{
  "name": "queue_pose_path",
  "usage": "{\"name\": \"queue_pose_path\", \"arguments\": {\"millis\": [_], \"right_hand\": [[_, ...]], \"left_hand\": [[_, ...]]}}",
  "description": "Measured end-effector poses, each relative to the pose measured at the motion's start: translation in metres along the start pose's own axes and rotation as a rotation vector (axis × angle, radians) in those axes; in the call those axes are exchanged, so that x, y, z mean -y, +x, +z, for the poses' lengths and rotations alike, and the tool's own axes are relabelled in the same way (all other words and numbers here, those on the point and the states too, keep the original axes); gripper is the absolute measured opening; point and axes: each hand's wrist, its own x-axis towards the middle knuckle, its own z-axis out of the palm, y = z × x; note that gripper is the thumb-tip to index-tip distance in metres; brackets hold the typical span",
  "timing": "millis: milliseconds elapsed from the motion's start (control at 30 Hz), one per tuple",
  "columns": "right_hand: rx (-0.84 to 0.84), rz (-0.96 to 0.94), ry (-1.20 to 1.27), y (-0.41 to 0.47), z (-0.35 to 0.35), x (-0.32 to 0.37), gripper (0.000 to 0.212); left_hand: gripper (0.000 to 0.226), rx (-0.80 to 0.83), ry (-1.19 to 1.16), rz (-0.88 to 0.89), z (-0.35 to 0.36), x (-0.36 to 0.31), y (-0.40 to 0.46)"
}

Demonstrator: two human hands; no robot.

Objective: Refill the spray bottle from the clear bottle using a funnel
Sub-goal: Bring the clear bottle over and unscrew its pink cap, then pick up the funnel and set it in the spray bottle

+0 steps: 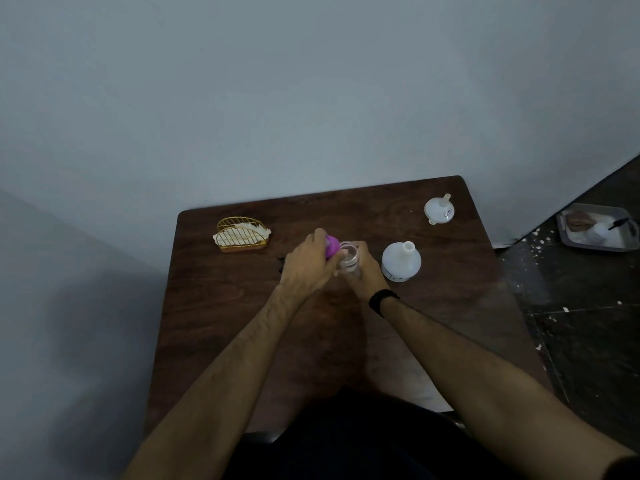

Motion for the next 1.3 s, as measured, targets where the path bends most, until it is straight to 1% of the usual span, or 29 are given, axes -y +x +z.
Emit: {"name": "queue_pose_path", "arguments": {"millis": [67,200,267,400,633,733,833,900,967,1067,1167,1233,1300], "right_hand": [[-0.057,0.004,0.000,-0.002,-0.003,-0.003,0.058],[-0.119,0.006,-0.062,-0.008,-0.011,-0.011,0.058],[-0.119,0.013,-0.100,-0.012,-0.017,-0.012,0.057],[-0.098,0.034,-0.145,-0.015,-0.021,-0.011,0.056],[-0.133,0.046,-0.169,-0.014,-0.013,-0.011,0.055],[-0.137,0.056,-0.160,-0.013,-0.014,-0.007,0.055],[-0.144,0.095,-0.162,-0.012,-0.014,-0.005,0.056],[-0.145,0.118,-0.165,-0.011,-0.012,-0.003,0.058],[-0.148,0.141,-0.167,-0.009,-0.010,-0.002,0.060],[-0.164,0.158,-0.192,-0.009,-0.009,-0.003,0.061],[-0.185,0.172,-0.224,-0.017,-0.011,-0.002,0.060],[-0.232,0.176,-0.230,-0.029,-0.015,0.003,0.056],[-0.284,0.124,-0.293,-0.044,-0.021,0.009,0.048]], "left_hand": [[0.048,0.000,-0.043,-0.092,0.008,0.021,-0.005],[0.049,0.145,-0.058,-0.234,0.040,0.052,-0.020],[0.052,0.189,-0.016,-0.250,0.055,0.057,-0.026],[0.053,0.277,-0.030,-0.296,0.075,0.072,-0.031],[0.061,0.338,0.011,-0.298,0.092,0.092,-0.019],[0.075,0.358,0.039,-0.298,0.097,0.096,-0.017],[0.085,0.343,0.065,-0.310,0.098,0.097,-0.021],[0.088,0.272,0.067,-0.308,0.096,0.095,-0.024],[0.088,0.208,0.029,-0.300,0.092,0.093,-0.023],[0.086,0.223,-0.086,-0.267,0.085,0.086,-0.017],[0.081,0.171,-0.147,-0.211,0.080,0.075,-0.012],[0.078,0.147,-0.185,-0.182,0.079,0.062,-0.012],[0.078,0.145,-0.220,-0.160,0.079,0.050,-0.013]]}}
